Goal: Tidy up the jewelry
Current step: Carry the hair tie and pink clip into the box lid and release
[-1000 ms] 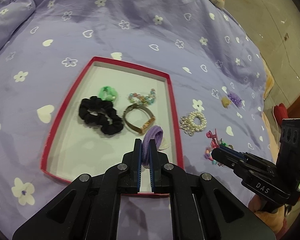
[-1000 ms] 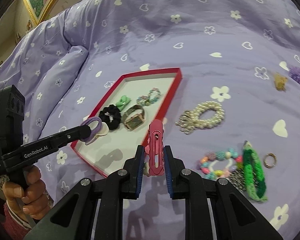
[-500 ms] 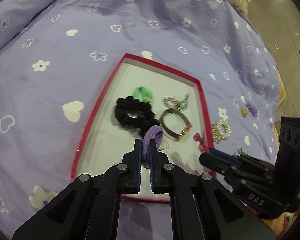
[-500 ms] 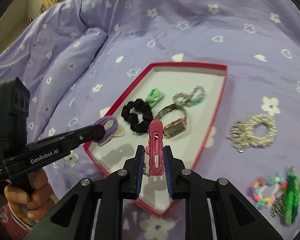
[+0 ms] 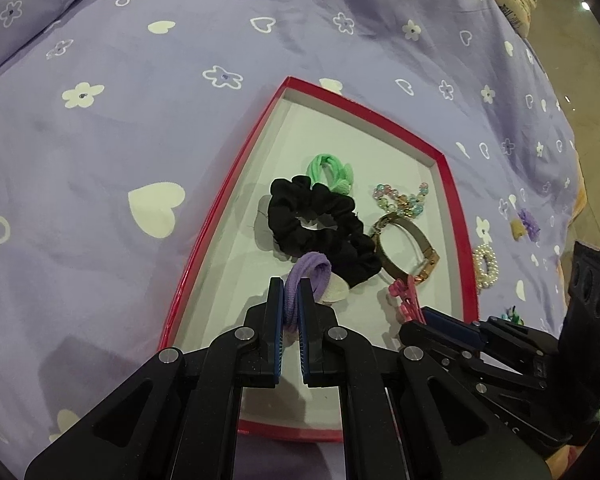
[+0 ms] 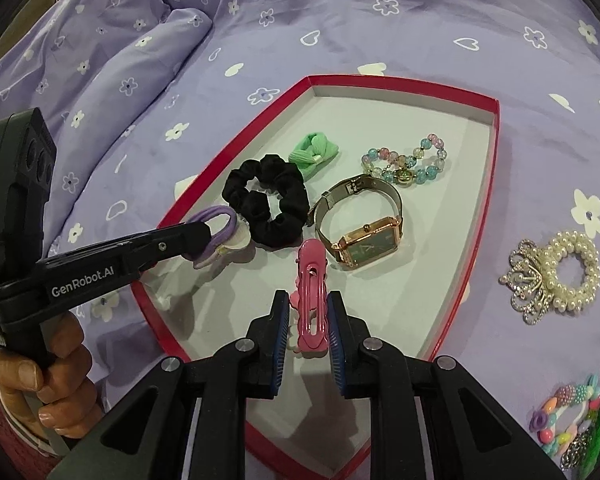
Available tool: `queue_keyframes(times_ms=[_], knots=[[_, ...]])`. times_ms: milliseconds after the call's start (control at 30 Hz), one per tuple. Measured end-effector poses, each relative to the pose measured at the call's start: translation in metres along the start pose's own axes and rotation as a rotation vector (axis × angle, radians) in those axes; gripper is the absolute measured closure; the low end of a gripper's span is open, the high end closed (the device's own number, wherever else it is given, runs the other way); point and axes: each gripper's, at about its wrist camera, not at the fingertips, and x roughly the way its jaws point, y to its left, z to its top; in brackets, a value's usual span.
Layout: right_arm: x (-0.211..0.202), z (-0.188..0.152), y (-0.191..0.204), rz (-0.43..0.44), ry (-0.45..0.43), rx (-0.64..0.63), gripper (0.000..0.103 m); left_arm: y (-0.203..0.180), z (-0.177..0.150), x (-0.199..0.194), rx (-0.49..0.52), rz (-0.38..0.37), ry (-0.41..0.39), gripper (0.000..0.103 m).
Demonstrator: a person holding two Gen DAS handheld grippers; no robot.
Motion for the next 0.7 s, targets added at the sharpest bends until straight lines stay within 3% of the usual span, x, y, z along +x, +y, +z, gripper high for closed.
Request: queue_keyframes(times_ms=[433, 700], knots=[[0.0044, 0.0028, 0.004, -0.024, 0.008, -0.022, 0.083, 0.0007, -0.0012, 0.0023, -0.004, 0.02, 0.007, 0.096], [0.0028, 0.0038, 0.0038, -0.014, 0.01, -0.007, 0.079, 0.0015, -0.0021, -0.0049, -0.012, 0.032, 0.004, 0.085]])
